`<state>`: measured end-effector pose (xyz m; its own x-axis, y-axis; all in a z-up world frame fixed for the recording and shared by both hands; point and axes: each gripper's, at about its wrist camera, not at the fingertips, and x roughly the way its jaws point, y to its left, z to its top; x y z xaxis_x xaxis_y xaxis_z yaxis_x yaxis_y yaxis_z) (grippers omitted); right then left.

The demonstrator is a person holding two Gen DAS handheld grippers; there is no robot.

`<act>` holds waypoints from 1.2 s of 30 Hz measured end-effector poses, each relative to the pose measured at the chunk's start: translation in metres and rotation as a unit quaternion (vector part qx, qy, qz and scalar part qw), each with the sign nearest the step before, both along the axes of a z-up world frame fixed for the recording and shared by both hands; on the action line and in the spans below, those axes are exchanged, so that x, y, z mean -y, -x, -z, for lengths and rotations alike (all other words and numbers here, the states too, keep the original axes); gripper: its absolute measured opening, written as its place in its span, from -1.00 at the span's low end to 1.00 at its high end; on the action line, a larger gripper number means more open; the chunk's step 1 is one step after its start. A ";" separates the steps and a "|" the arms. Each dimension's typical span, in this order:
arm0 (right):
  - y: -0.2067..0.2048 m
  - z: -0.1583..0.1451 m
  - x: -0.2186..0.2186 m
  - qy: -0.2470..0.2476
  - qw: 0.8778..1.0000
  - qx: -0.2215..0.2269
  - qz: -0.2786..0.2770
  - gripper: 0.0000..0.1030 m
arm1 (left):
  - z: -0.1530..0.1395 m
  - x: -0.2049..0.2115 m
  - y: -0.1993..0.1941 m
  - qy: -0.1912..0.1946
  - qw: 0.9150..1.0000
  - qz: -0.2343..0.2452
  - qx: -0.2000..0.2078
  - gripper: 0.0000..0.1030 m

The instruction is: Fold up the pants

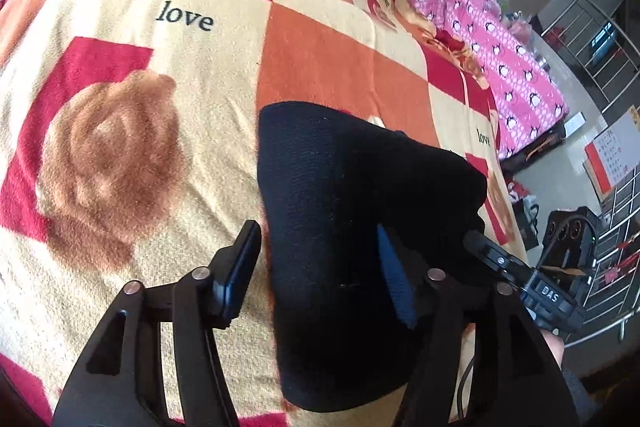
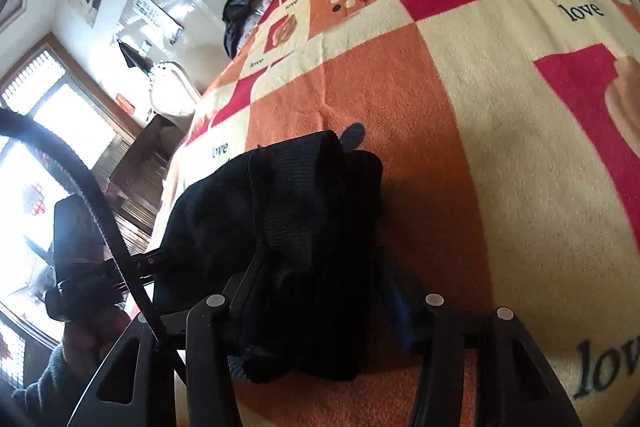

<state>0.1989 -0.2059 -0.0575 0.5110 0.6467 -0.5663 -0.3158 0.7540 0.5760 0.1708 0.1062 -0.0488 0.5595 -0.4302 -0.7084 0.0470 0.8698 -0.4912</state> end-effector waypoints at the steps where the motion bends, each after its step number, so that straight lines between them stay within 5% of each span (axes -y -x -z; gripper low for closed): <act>1: 0.003 -0.002 0.000 -0.001 1.000 0.009 -0.004 -0.04 | -0.003 -0.001 0.002 -0.001 1.000 -0.004 0.003 0.15; 5: 0.022 -0.015 0.007 0.026 0.998 0.048 0.036 -0.04 | -0.040 -0.001 0.030 -0.040 0.997 -0.034 0.063 0.15; 10: 0.081 -0.045 0.015 0.091 0.990 0.085 0.071 -0.04 | -0.086 0.022 0.101 -0.139 0.977 -0.053 0.152 0.16; 15: 0.154 -0.065 -0.002 0.194 0.966 0.162 0.059 -0.04 | -0.073 0.057 0.137 -0.205 0.975 -0.040 0.070 0.16; 23: 0.226 -0.059 -0.009 0.247 0.940 0.226 0.069 -0.04 | -0.083 0.094 0.183 -0.250 0.965 -0.040 0.068 0.16; 27: 0.224 -0.057 -0.012 0.261 0.937 0.220 0.074 -0.03 | -0.089 0.097 0.189 -0.264 0.960 -0.046 0.074 0.26; 29: 0.220 -0.054 -0.012 0.266 0.938 0.209 0.075 -0.03 | -0.087 0.095 0.187 -0.254 0.964 -0.045 0.070 0.55; 36: 0.220 -0.052 -0.009 0.266 0.939 0.204 0.079 -0.03 | -0.081 0.095 0.183 -0.241 0.967 -0.064 0.056 0.56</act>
<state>-0.0208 -0.1974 -0.0052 0.8210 0.2259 -0.5243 -0.2891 0.9564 -0.0405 -0.0121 0.0109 0.0318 0.6713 0.0123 -0.7411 -0.0467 0.9986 -0.0257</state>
